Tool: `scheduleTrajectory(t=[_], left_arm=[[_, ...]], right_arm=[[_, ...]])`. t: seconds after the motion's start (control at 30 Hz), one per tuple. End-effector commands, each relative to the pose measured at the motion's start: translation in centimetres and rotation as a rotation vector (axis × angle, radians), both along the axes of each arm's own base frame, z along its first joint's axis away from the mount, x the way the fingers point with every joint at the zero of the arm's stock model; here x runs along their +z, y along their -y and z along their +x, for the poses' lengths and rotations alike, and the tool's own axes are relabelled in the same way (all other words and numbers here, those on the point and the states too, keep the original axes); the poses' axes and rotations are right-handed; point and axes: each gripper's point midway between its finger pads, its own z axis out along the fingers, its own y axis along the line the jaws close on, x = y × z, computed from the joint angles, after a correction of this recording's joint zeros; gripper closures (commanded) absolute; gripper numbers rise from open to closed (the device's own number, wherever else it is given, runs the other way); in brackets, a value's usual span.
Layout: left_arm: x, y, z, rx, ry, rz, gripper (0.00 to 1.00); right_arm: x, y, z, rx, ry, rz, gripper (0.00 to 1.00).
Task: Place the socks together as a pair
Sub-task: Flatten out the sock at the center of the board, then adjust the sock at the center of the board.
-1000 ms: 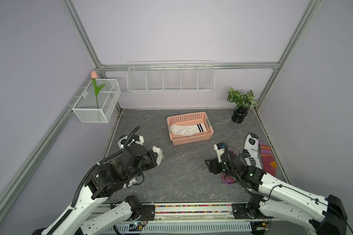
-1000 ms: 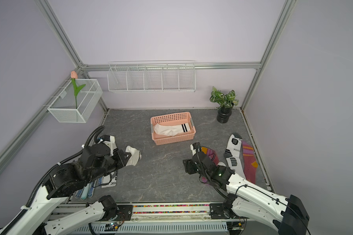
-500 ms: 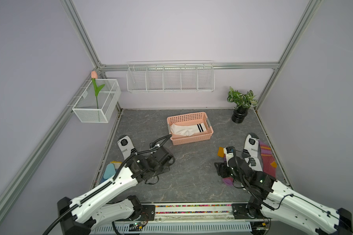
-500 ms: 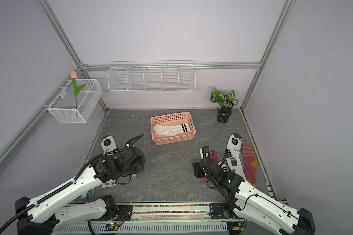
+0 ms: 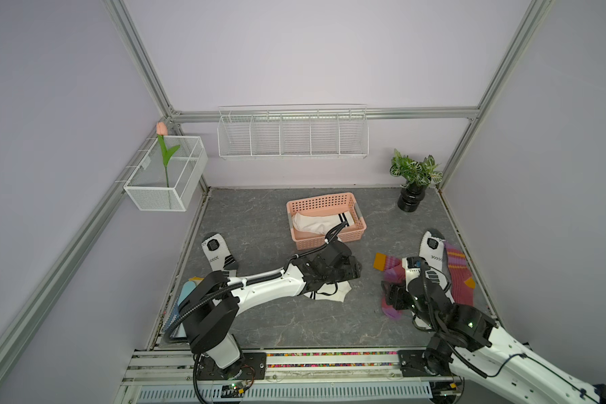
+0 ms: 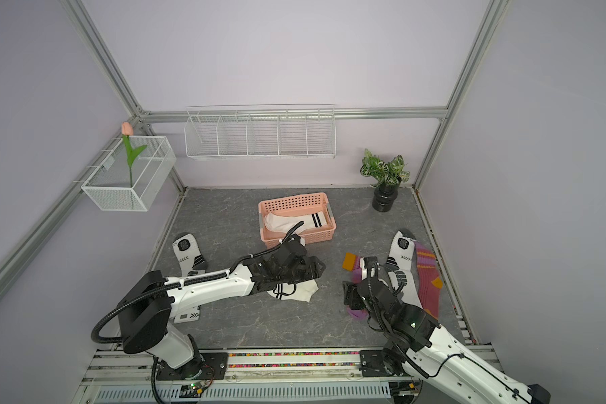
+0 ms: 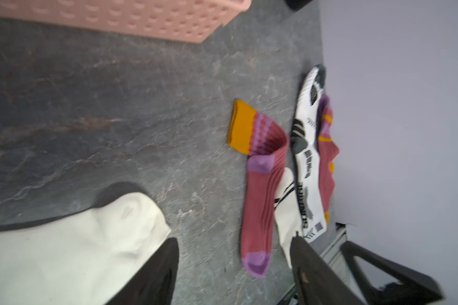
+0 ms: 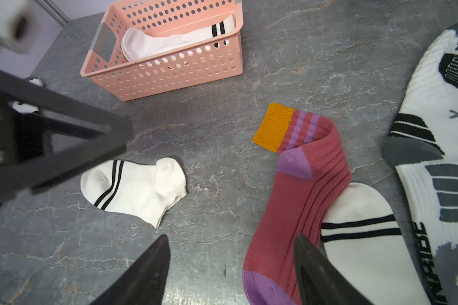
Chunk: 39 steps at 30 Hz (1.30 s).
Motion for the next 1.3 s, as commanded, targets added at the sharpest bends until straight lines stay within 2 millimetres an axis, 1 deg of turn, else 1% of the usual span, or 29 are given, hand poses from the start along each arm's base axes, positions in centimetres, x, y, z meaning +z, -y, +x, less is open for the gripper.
scheduleTrajectory(t=[0.0, 0.07, 0.1, 0.2, 0.23, 0.27, 0.33, 0.43, 0.53, 0.6, 0.7, 0.8, 0.93, 1.03, 1.1, 1.2, 1.27], left_arm=[[0.8, -4.4, 1.6, 0.111, 0.025, 0.033, 0.32], [-0.6, -7.6, 1.8, 0.174, -0.004, 0.058, 0.41], [-1.2, -9.2, 1.7, 0.205, -0.015, 0.072, 0.43], [-2.8, -12.1, 1.2, 0.249, -0.012, 0.103, 0.53], [-3.2, -12.5, 1.0, 0.254, -0.013, 0.102, 0.59], [-3.7, -12.8, 0.8, 0.255, -0.016, 0.098, 0.64], [-4.7, -13.1, 0.4, 0.252, -0.031, 0.104, 0.71], [-6.9, -13.8, -0.1, 0.255, -0.079, 0.135, 0.82], [-9.1, -14.7, -0.3, 0.267, -0.112, 0.174, 0.86], [-10.3, -15.4, -0.3, 0.282, -0.129, 0.206, 0.87], [-11.5, -15.7, -0.3, 0.289, -0.141, 0.212, 0.88], [-12.4, -15.9, -0.5, 0.281, -0.160, 0.243, 0.91], [-13.6, -16.3, -1.1, 0.275, -0.186, 0.268, 0.91], [-14.7, -16.7, -1.9, 0.261, -0.219, 0.296, 0.94], [-15.6, -17.5, -2.6, 0.263, -0.247, 0.329, 0.95], [-16.6, -18.3, -3.3, 0.277, -0.268, 0.343, 0.95], [-17.0, -18.6, -3.7, 0.281, -0.281, 0.349, 0.96]], right_arm=[[-1.1, -0.7, 0.0, 0.008, -0.044, 0.003, 0.29], [-1.3, -2.1, 0.3, 0.042, -0.062, 0.024, 0.34], [-1.5, -3.0, 0.6, 0.065, -0.072, 0.034, 0.39], [-2.2, -6.1, 1.1, 0.135, -0.108, 0.063, 0.47], [-2.5, -6.8, 1.3, 0.144, -0.122, 0.060, 0.48], [-3.0, -7.5, 1.5, 0.153, -0.137, 0.055, 0.52], [-3.9, -9.1, 2.0, 0.171, -0.157, 0.048, 0.58], [-5.2, -11.2, 2.9, 0.189, -0.186, 0.055, 0.61], [-6.7, -13.3, 3.6, 0.208, -0.221, 0.072, 0.64], [-7.9, -14.5, 3.9, 0.215, -0.257, 0.078, 0.65], [-9.5, -15.4, 4.3, 0.208, -0.307, 0.063, 0.67], [-10.9, -15.8, 4.7, 0.198, -0.332, 0.041, 0.69], [-12.5, -15.3, 4.8, 0.170, -0.359, -0.014, 0.71], [-13.3, -14.2, 4.8, 0.140, -0.378, -0.065, 0.74], [-13.6, -13.1, 4.8, 0.115, -0.383, -0.098, 0.75], [-13.9, -11.7, 4.8, 0.091, -0.384, -0.108, 0.75], [-14.2, -11.1, 4.7, 0.087, -0.391, -0.112, 0.75]])
